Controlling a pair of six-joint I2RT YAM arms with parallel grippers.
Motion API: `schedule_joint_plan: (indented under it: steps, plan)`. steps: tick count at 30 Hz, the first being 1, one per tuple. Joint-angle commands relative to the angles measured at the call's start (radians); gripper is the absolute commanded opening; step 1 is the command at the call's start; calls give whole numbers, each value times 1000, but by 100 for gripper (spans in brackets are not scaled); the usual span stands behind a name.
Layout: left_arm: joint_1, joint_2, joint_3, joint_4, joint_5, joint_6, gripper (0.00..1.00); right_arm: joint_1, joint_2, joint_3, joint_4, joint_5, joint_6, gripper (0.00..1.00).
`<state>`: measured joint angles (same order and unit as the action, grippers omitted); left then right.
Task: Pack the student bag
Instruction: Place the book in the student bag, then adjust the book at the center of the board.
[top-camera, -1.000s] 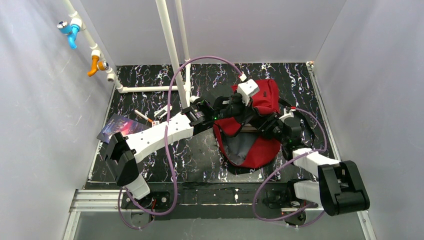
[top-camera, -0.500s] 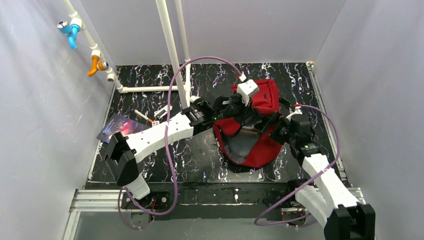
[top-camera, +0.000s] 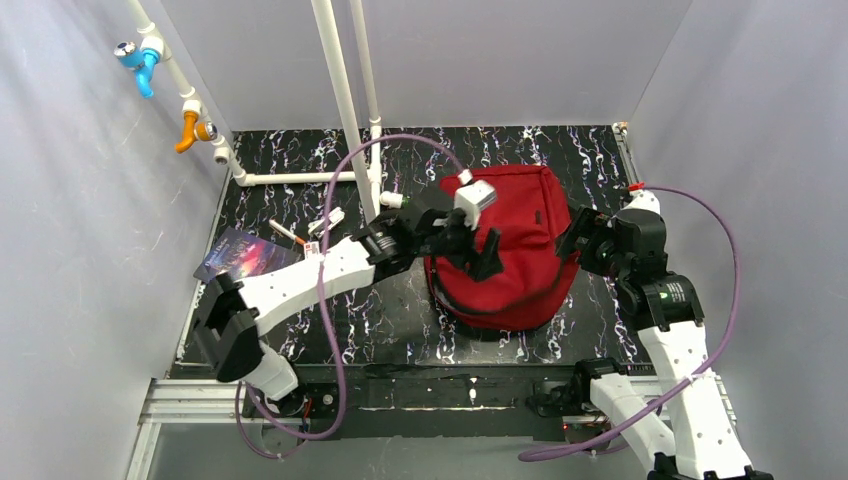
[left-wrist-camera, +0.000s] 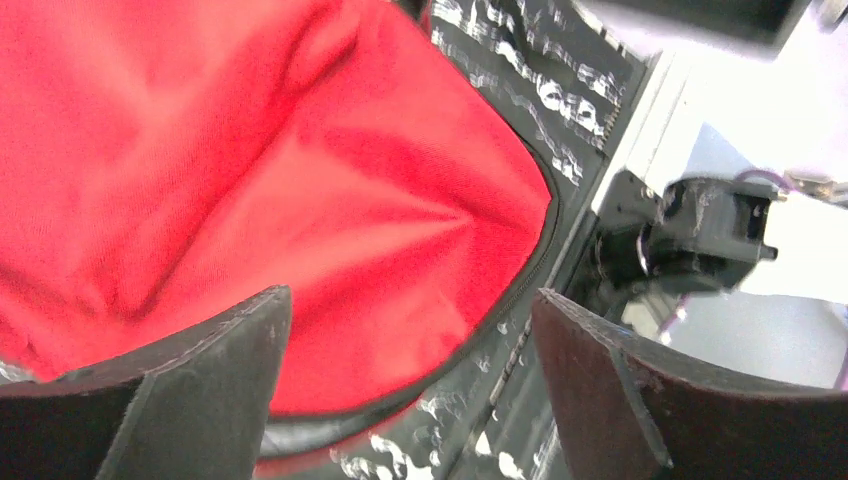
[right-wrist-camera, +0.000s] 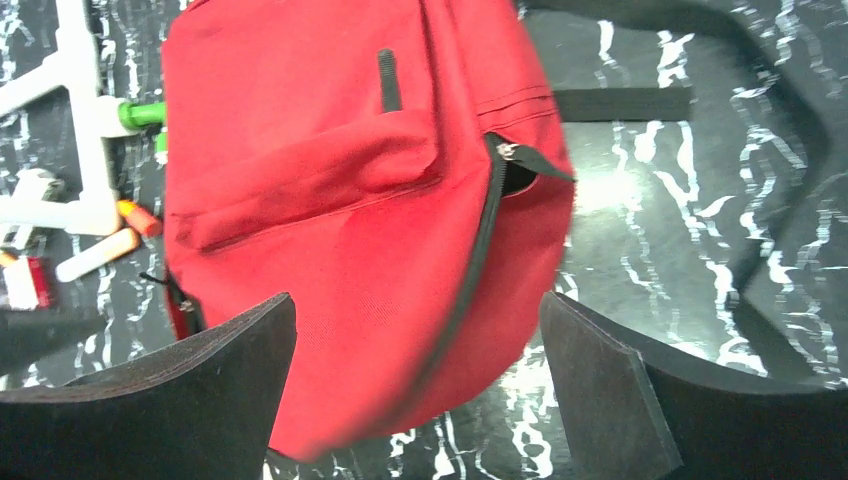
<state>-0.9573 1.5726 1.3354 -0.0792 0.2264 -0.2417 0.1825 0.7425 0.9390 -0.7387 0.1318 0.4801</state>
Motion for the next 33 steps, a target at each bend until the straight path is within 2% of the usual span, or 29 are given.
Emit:
schedule_joint_plan:
  steps: [1,4,5,7,9,10,12,16,19,20,21,24,28,30,33]
  plan:
    - [26,-285,-179,-70,6,-110,98,-6,-3,66,-32,97,-136,98]
    - [36,-454,-248,-243,-165,-80,98,-6,5,81,41,21,-168,98]
    - [48,-578,-261,-508,-528,-108,98,-6,26,81,109,-89,-195,98]
    - [72,-650,-280,-667,-748,-170,98,-6,50,60,166,-233,-188,98]
    - [108,-716,-327,-777,-918,-269,98,-1,80,31,229,-345,-145,97]
    - [135,-745,-356,-804,-954,-311,98,12,90,12,276,-400,-113,96]
    - [195,-797,-427,-796,-943,-361,98,100,103,-18,372,-411,-57,97]
    - [300,-811,-518,-727,-857,-463,98,479,192,8,396,-132,-16,98]
    - [418,-791,-562,-656,-787,-497,98,715,273,-1,450,-25,31,98]
    - [479,-782,-577,-620,-732,-492,98,765,290,-12,478,-4,47,98]
    - [734,-733,-592,-545,-562,-483,98,845,326,-56,560,18,90,98]
    - [933,-680,-575,-497,-530,-486,98,873,360,-69,591,-7,102,98]
    - [1125,-563,-549,-303,-534,-482,98,885,385,-67,586,-19,72,98]
    - [1154,-461,-501,-204,-520,-453,98,887,384,-59,574,-15,54,98]
    - [1155,-286,-450,-56,-572,-403,98,887,372,-52,558,-7,33,98]
